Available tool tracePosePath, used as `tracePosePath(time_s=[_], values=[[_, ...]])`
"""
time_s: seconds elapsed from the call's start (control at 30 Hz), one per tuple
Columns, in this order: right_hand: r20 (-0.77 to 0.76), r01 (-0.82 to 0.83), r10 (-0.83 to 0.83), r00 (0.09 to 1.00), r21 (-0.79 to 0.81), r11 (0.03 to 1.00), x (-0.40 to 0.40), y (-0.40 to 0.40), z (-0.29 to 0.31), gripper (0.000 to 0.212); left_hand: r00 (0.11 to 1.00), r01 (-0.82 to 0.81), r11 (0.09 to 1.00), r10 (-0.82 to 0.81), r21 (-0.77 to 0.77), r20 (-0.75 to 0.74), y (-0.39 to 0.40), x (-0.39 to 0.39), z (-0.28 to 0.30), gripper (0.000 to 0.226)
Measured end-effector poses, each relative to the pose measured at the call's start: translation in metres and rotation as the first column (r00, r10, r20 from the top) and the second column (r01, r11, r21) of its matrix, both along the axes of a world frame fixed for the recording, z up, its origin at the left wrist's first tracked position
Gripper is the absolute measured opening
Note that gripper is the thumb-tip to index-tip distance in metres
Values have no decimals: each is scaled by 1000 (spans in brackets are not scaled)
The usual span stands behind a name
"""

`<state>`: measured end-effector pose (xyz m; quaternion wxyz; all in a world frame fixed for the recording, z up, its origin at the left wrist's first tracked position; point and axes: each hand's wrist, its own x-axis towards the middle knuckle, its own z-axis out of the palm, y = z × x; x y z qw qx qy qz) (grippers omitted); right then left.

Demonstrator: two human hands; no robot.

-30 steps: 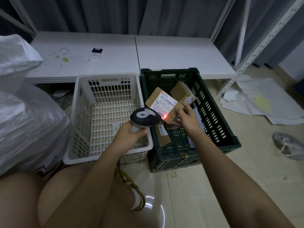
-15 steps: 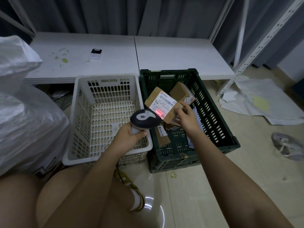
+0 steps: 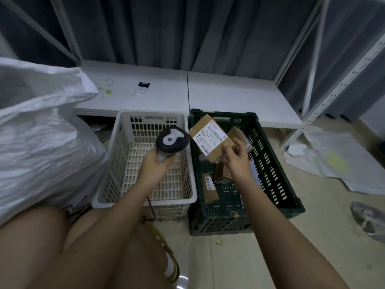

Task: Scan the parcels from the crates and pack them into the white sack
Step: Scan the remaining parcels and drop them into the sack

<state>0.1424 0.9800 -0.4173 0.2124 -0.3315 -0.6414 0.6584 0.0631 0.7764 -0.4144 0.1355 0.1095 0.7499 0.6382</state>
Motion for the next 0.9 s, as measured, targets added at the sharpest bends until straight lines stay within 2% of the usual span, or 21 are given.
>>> tracePosePath(time_s=[0.1,0.17,0.3,0.4,0.63,0.8,0.9], values=[[-47,-32,34,998,25,999,-7,-17,28,44,994,-24,1000,22,-10,-107,-16,-10,37,37],[-93,-48,53,994,49,998,-13,-31,50,44,981,-29,999,24,-23,-192,-29,-12,67,29],[-201,-119,132,971,74,990,-25,-71,102,42,929,-91,994,63,-60,-365,-65,-3,124,28],[-278,-165,188,942,105,981,-31,-107,141,40,891,-149,988,116,-42,-440,-100,11,159,27],[-408,-321,371,834,188,928,-37,-205,219,41,773,-321,945,297,59,-560,-202,46,229,24],[-422,-383,526,738,381,842,-54,-287,254,46,693,-436,891,422,127,-584,-277,60,259,21],[-409,-362,575,709,489,794,-68,-321,256,48,689,-480,864,479,152,-544,-303,62,255,24]])
